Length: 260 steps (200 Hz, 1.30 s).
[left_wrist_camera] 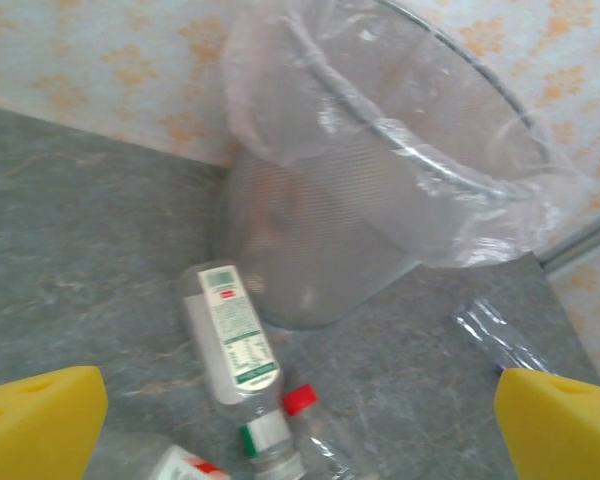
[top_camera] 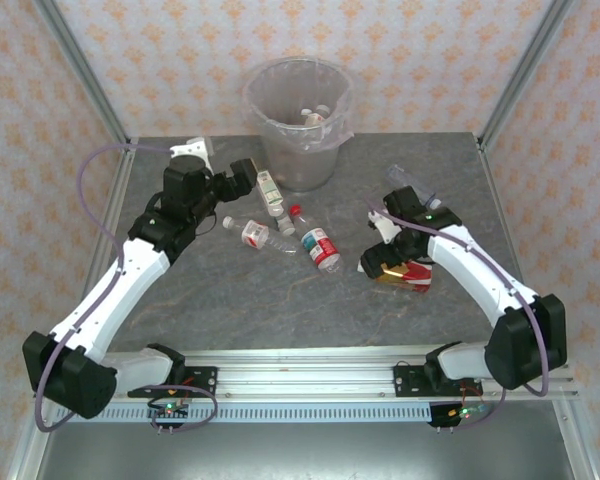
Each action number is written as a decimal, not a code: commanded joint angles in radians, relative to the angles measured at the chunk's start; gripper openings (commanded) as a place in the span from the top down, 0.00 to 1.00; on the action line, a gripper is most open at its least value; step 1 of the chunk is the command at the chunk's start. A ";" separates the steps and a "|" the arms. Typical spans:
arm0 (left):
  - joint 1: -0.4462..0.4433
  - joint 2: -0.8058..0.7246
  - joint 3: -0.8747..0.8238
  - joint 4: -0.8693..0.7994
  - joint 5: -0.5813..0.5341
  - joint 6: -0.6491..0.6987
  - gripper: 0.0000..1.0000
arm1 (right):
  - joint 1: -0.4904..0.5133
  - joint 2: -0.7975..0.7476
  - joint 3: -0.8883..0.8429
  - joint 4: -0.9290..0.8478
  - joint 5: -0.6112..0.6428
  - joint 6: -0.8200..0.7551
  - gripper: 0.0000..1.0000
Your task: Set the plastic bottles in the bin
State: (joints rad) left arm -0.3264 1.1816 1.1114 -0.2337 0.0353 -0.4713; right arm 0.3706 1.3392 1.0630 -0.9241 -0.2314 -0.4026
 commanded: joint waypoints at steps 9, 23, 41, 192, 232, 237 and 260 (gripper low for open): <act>0.006 -0.064 -0.106 0.057 -0.126 -0.021 0.00 | 0.001 0.050 0.043 -0.069 0.046 -0.250 0.01; 0.006 -0.084 -0.158 0.107 -0.125 -0.025 0.00 | 0.001 0.109 0.063 -0.078 0.085 -0.290 0.01; 0.006 -0.101 -0.183 0.115 -0.152 -0.030 0.00 | 0.001 0.167 0.087 -0.092 0.148 -0.336 0.01; 0.006 -0.263 -0.325 0.090 -0.351 -0.041 0.00 | 0.007 0.279 -0.027 0.010 0.177 -0.472 0.02; 0.006 -0.262 -0.324 0.095 -0.301 -0.027 0.00 | 0.007 0.273 -0.101 0.088 0.192 -0.465 0.14; 0.006 -0.260 -0.324 0.093 -0.307 -0.029 0.00 | 0.008 0.270 -0.109 0.096 0.197 -0.470 0.15; 0.007 -0.252 -0.325 0.090 -0.312 -0.036 0.00 | 0.008 0.263 -0.157 0.140 0.223 -0.513 0.21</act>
State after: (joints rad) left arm -0.3264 0.9298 0.7944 -0.1558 -0.2661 -0.5068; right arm 0.3710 1.6196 0.9482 -0.8368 -0.0563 -0.8703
